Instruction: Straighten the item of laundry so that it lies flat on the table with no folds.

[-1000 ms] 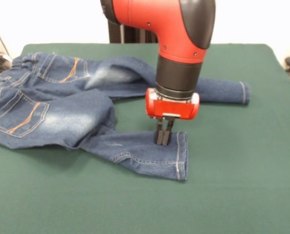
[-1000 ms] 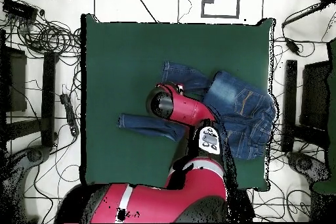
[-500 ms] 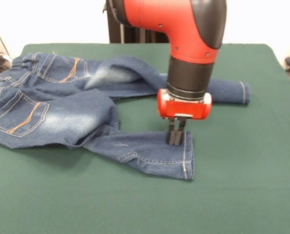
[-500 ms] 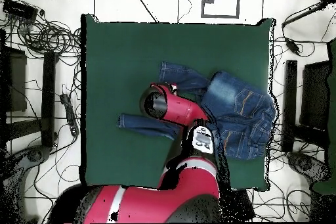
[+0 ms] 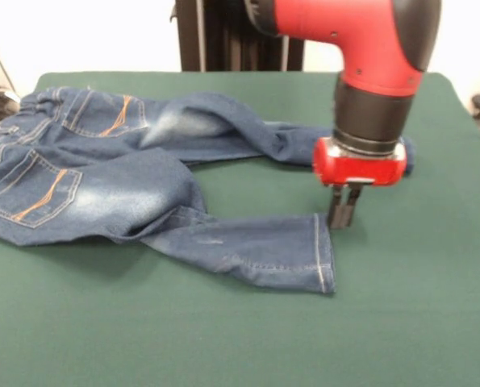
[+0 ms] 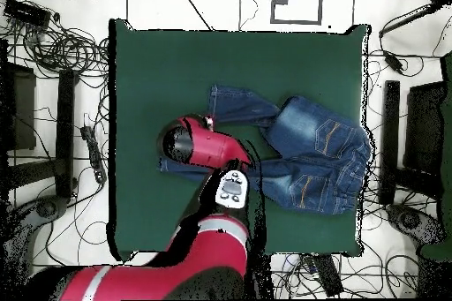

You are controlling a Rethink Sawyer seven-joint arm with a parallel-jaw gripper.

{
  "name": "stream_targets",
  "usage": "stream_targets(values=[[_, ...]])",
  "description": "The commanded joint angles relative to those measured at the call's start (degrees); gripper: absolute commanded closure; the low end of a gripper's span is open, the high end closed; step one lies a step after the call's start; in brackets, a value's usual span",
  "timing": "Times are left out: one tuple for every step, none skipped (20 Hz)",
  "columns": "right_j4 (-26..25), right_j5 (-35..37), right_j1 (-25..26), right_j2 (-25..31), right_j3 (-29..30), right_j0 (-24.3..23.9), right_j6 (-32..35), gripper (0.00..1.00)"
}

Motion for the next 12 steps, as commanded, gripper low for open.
stream_targets(values=[[3.75,8.3,4.9,1.91,0.41,2.8,16.05,1.0],[3.88,8.38,4.94,1.88,0.36,2.95,15.98,1.0],[4.14,8.39,4.98,1.91,0.29,2.95,16.02,1.0],[4.55,8.26,4.91,2.01,0.48,3.09,16.5,1.0],[4.78,8.85,4.95,1.88,0.04,3.07,16.53,1.0],[4.9,9.49,4.91,1.48,-0.26,3.36,16.62,1.0],[5.04,10.04,4.98,1.32,-0.83,3.28,16.53,1.0],[5.12,9.94,4.9,1.56,-0.74,2.99,16.41,1.0],[5.32,9.99,4.76,1.62,-0.7,2.91,16.54,1.0],[5.35,9.66,4.67,1.64,-0.49,2.9,16.55,1.0],[5.37,9.66,4.55,1.47,-0.41,3.08,16.57,1.0],[5.2,9.34,4.47,1.46,-0.25,2.9,16.22,1.0]])
